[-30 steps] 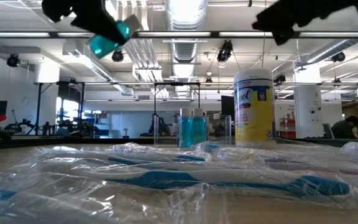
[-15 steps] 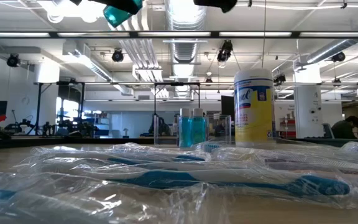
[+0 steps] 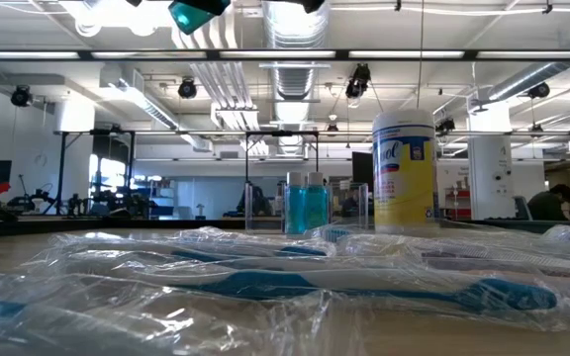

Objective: Pick & Place toothbrushing station
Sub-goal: Put the blue mouthwash into the transparent organizer

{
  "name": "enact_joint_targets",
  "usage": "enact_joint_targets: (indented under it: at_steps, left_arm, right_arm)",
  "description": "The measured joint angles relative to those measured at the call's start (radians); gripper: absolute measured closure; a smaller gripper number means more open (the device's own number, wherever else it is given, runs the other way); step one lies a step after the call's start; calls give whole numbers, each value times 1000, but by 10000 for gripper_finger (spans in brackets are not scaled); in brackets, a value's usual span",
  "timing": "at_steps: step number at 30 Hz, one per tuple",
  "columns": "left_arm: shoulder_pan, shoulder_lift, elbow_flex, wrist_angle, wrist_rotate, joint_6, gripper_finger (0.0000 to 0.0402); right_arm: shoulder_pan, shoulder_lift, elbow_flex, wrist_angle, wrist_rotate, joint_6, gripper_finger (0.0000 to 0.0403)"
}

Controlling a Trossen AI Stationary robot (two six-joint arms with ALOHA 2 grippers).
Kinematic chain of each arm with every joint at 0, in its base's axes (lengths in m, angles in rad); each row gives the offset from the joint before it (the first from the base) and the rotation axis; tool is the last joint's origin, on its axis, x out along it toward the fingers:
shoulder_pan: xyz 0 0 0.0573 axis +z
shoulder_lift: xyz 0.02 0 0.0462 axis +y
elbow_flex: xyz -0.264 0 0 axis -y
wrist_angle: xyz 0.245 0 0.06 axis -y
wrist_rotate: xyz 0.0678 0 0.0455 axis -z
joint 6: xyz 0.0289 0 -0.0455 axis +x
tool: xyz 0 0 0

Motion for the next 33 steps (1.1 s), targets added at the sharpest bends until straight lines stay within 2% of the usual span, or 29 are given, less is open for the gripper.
enact_joint_targets:
  at_steps: [12, 33]
  left_arm:
    - [11, 0, 0, 6, -3, 1, 329]
    - [36, 0, 0, 36, 20, 16, 329]
  right_arm:
    - [-1, 50, 25, 70, -10, -26, 157]
    - [-2, 65, 24, 107, -8, -20, 235]
